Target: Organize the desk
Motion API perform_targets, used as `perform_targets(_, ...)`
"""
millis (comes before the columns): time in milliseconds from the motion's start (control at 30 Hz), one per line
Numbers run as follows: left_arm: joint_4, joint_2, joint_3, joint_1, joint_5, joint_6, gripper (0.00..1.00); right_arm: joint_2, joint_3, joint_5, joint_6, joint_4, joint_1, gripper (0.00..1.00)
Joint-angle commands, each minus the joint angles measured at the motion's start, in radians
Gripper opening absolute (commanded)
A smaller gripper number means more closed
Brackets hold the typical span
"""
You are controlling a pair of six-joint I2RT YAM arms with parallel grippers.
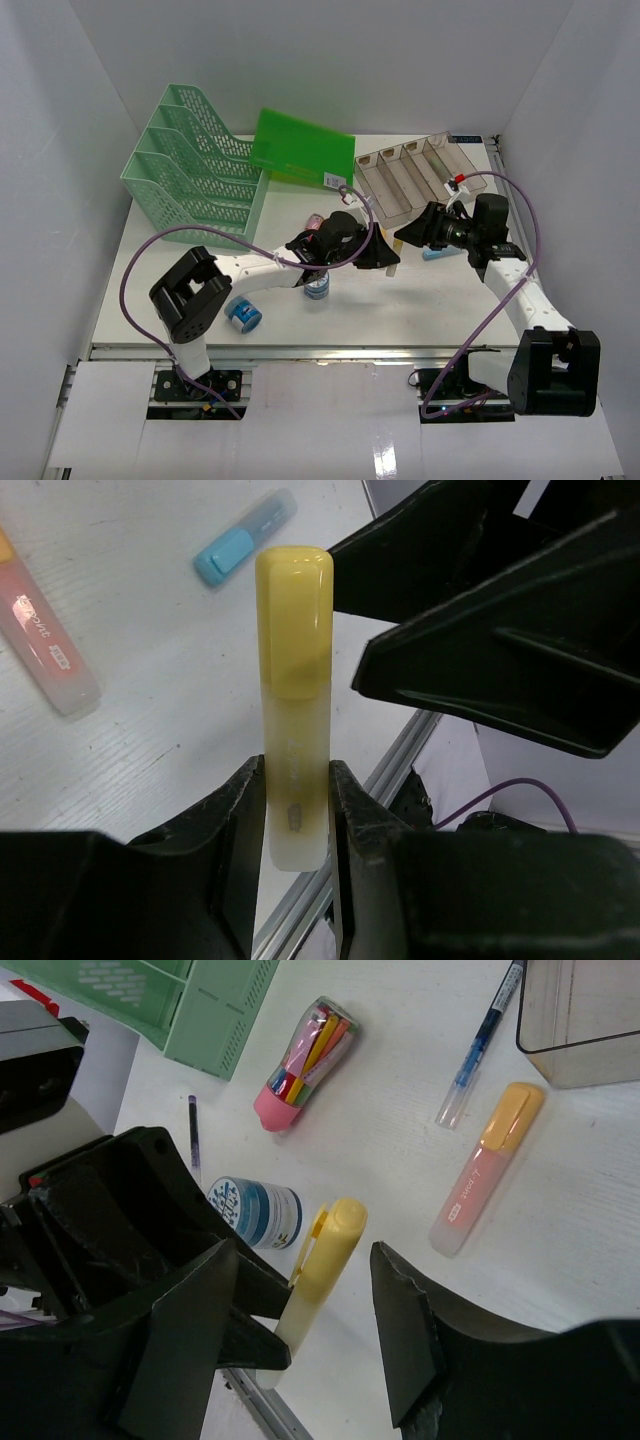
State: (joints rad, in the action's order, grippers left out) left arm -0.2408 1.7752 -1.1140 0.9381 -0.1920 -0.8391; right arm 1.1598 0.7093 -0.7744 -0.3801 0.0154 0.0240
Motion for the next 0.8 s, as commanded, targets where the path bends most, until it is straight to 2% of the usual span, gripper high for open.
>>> perform_targets(0,-0.064,-0.006,-0.046,0.007,-0.020,-0.021,0.03,0.031,0.042,0.039,-0.056,-0.043,0.013,0.61)
perform_targets(233,-0.067,0.015,-0.078,0.011,-0.035,-0.021,0.03,0.041,0.045,0.044,-0.056,-0.048,0.028,0.50)
perform_targets(267,-0.066,0.020,-0.083,0.011,-0.034,-0.023,0.03,0.044,0.044,0.052,-0.052,-0.045,0.031,0.42)
perform_targets(433,-0.066,0.033,-0.092,0.012,-0.044,-0.029,0.07,0.059,0.060,0.058,-0.036,-0.031,0.036,0.32)
perform_targets(500,-0.066,0.035,-0.090,0.011,-0.047,-0.028,0.12,0.063,0.066,0.058,-0.026,-0.029,0.036,0.24)
perform_targets(533,-0.066,0.035,-0.089,0.011,-0.047,-0.029,0.23,0.063,0.067,0.058,-0.016,-0.029,0.036,0.19)
perform_targets(600,-0.065,0.026,-0.083,0.011,-0.046,-0.028,0.54,0.059,0.069,0.060,0.002,-0.028,0.036,0.14)
perform_targets(633,-0.060,0.019,-0.079,0.012,-0.041,-0.024,0.65,0.057,0.076,0.066,0.020,-0.025,0.036,0.11)
perform_targets(767,-0.016,-0.024,-0.058,0.011,-0.010,0.029,0.94,0.040,0.116,0.119,0.139,0.020,0.032,0.08)
